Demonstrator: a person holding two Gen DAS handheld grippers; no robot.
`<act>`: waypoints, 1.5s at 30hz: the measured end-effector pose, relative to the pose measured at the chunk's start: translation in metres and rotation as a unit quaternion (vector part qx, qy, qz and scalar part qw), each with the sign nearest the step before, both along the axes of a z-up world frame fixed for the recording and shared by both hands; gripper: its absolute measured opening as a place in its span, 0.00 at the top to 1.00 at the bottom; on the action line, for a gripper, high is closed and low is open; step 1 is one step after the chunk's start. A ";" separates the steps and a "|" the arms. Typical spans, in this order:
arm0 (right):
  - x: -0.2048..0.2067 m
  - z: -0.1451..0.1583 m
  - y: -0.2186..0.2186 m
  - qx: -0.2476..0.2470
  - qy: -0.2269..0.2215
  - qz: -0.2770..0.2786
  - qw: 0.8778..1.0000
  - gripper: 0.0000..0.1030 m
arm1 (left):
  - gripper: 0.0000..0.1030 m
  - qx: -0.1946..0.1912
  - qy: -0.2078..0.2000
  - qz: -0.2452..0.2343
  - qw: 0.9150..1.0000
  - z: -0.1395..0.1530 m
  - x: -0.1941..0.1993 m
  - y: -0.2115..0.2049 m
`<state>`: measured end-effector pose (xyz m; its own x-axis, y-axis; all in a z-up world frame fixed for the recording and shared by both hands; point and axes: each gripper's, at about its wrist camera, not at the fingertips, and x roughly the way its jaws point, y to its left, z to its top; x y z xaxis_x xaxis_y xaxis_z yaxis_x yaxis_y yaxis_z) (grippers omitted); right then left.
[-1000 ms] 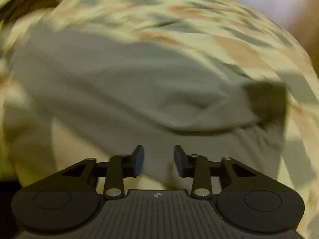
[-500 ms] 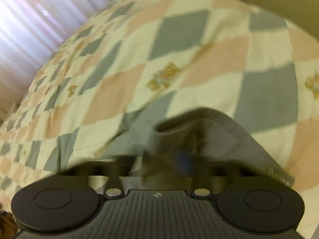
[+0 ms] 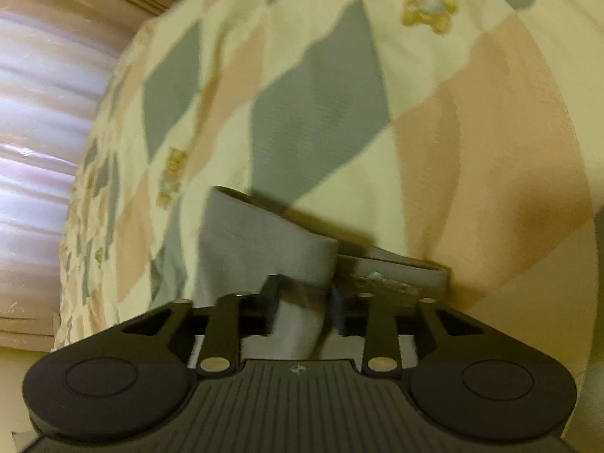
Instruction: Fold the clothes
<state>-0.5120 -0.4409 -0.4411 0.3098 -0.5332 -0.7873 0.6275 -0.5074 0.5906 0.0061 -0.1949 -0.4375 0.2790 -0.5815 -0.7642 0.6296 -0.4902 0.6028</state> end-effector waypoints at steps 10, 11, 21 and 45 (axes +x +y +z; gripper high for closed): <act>0.009 0.017 -0.007 0.000 0.064 0.061 0.996 0.93 | 0.97 0.007 -0.143 -0.137 0.980 -0.035 0.003 0.010; 0.009 0.023 -0.007 -0.005 0.072 0.070 0.995 0.95 | 0.97 -0.001 -0.162 -0.148 0.976 -0.033 0.003 0.014; -0.016 0.040 0.015 -0.006 0.041 0.118 0.992 0.95 | 0.99 -0.007 -0.151 -0.101 0.983 0.027 -0.019 0.063; -0.034 0.010 0.021 0.045 0.046 0.127 0.990 0.96 | 0.99 0.021 -0.121 -0.065 0.990 -0.001 -0.024 0.079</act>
<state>-0.5457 -0.4203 -0.4315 0.3491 -0.3731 -0.8596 0.7907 -0.3750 0.4839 -0.0174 -0.1161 -0.4387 0.3822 -0.5942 -0.7077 0.3985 -0.5850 0.7064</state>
